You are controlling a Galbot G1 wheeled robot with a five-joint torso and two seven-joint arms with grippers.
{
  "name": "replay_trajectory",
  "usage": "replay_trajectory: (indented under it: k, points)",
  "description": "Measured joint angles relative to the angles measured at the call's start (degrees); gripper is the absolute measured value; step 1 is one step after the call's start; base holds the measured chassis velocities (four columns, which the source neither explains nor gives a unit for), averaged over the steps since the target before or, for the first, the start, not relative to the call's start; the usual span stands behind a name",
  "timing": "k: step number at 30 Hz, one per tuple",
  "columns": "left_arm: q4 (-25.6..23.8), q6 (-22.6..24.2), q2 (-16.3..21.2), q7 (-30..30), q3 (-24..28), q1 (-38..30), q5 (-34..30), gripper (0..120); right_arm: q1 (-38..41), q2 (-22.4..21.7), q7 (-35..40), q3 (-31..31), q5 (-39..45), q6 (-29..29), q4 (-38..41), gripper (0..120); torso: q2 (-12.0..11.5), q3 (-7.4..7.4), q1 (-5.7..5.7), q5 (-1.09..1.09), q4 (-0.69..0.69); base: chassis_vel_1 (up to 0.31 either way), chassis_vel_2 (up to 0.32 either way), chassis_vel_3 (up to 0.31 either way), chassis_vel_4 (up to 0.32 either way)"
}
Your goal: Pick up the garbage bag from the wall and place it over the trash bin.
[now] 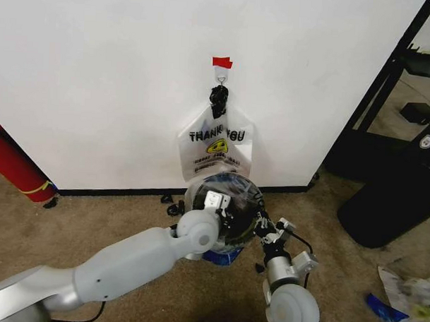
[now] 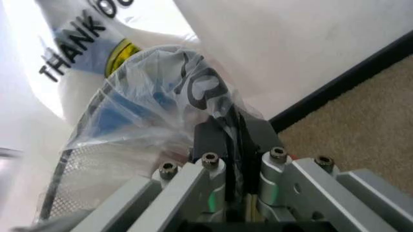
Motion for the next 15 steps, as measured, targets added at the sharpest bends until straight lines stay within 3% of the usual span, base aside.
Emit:
replay_trajectory:
  k: [4, 8, 15]
  points:
    - [-1.68, -5.71, 0.55, 1.98, -0.78, 0.89, 2.13, 0, 0.07, 0.13, 0.41, 0.1, 0.45, -0.15, -0.06, 1, 0.0, 0.0, 0.0, 0.0, 0.0, 0.0, 0.0, 0.0, 0.0]
    - [-0.43, -12.01, -1.26, 3.39, -1.14, 1.31, 4.3, 0, -0.13, 0.46, 0.55, 0.07, 0.58, -0.15, -0.06, 1, 0.0, 0.0, 0.0, 0.0, -0.01, 0.0, 0.0, 0.0, 0.0]
    - [4.41, -13.16, -4.88, 3.74, -0.23, 0.68, 6.3, 0, -0.52, 0.33, 0.57, -0.18, 0.45, -0.14, 0.71, 1, 0.0, 0.0, 0.0, 0.01, 0.0, 0.0, 0.0, 0.0, 0.0]
